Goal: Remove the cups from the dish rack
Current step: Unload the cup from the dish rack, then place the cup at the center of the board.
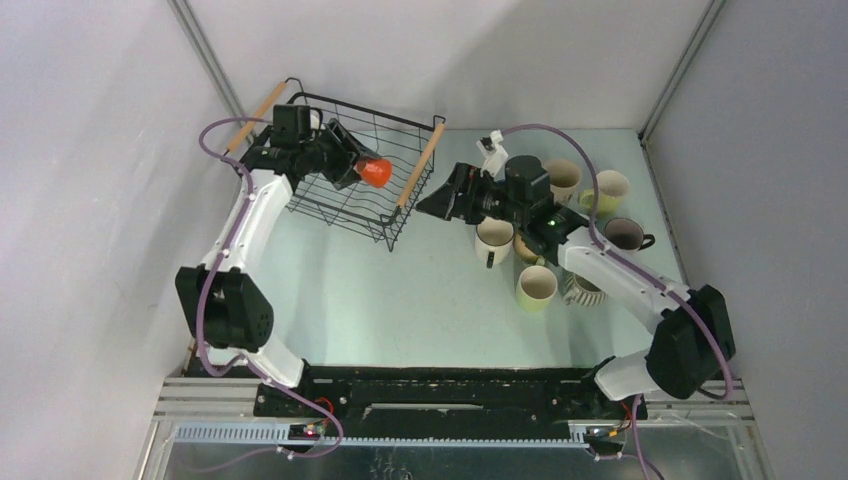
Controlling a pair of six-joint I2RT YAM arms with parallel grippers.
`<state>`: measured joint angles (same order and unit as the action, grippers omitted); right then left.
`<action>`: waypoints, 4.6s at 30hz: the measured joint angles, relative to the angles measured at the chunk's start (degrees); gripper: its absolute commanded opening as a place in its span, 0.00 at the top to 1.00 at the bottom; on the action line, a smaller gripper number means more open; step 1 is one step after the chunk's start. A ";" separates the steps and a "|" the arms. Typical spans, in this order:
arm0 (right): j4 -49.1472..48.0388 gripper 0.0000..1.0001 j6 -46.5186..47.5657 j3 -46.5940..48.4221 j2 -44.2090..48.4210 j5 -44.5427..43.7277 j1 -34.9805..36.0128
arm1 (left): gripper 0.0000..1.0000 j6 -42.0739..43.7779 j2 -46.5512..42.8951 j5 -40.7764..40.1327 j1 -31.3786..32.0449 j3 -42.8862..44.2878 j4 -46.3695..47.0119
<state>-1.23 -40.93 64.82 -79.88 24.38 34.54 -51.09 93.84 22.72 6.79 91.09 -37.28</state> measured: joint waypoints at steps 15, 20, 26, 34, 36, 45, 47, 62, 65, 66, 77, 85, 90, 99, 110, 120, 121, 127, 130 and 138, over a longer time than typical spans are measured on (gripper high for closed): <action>-14.58 0.19 -5.97 3.06 -10.38 1.73 2.71 | 0.69 -3.41 -11.02 4.37 1.97 -9.35 3.34; -17.29 0.22 -6.86 4.42 -11.72 1.86 2.95 | 0.69 -4.46 -12.87 5.73 3.06 -11.76 4.74; -19.19 0.29 -7.91 5.53 -12.81 2.23 2.95 | 0.69 -6.49 -15.74 7.69 4.13 -15.61 7.13; -21.18 0.41 -10.47 5.55 -13.14 3.56 2.95 | 0.69 -11.56 -18.05 10.58 4.42 -21.29 13.84; -21.16 0.44 -10.91 5.55 -13.20 3.58 2.95 | 0.69 -12.63 -18.51 10.91 4.39 -22.51 15.58; -21.24 0.63 -12.20 5.55 -13.20 3.96 3.34 | 0.69 -17.07 -19.74 12.52 4.85 -25.49 21.88; -21.27 0.71 -12.41 5.55 -13.20 4.20 3.52 | 0.67 -17.94 -20.04 12.68 5.11 -25.79 22.84; -17.20 1.00 -11.43 5.60 -10.93 3.30 4.72 | 0.00 -18.23 -25.09 13.51 7.30 -30.25 26.05; -13.42 1.00 -9.62 5.60 -8.44 1.70 4.72 | 0.00 -16.24 -26.05 13.29 7.30 -30.36 25.59; -11.98 1.00 -8.98 5.60 -7.50 1.14 4.70 | 0.00 -15.43 -26.45 13.09 7.30 -30.36 25.14; 15.69 1.00 1.18 6.21 3.93 -10.80 4.98 | 0.00 -3.69 -33.05 9.38 7.37 -30.27 17.90; 36.22 1.00 6.43 6.21 5.92 -21.59 8.39 | 0.00 3.80 -35.89 5.01 9.44 -28.44 12.09; 44.28 1.00 7.74 6.23 4.00 -27.54 12.83 | 0.00 6.91 -36.61 2.60 10.93 -26.64 9.40; 47.30 1.00 8.28 5.99 -7.56 -31.56 15.41 | 0.00 9.51 -37.73 0.72 11.21 -26.36 7.08; 47.23 1.00 8.72 4.55 -17.42 -36.35 15.41 | 0.00 10.64 -37.75 -0.09 11.21 -26.36 6.23; 47.54 0.95 9.38 3.80 -20.48 -39.47 15.37 | 0.00 10.64 -37.68 -0.09 11.21 -26.36 6.23; 47.58 0.94 9.60 3.80 -20.87 -39.58 15.34 | 0.00 10.64 -37.66 -0.09 11.21 -26.36 6.23; 47.84 0.82 10.54 3.80 -21.79 -40.41 15.30 | 0.00 10.64 -37.59 -0.11 11.21 -26.36 6.23; 47.98 0.72 10.84 3.80 -21.88 -40.52 15.19 | 0.00 10.62 -37.51 -0.11 11.21 -26.36 6.23; 48.61 0.53 11.32 3.80 -21.79 -40.22 15.10 | 0.00 10.62 -36.79 -0.09 11.23 -26.36 6.23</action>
<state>47.37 -29.61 68.62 -101.67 -15.84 49.65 -40.47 57.06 22.63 18.02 64.73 -31.05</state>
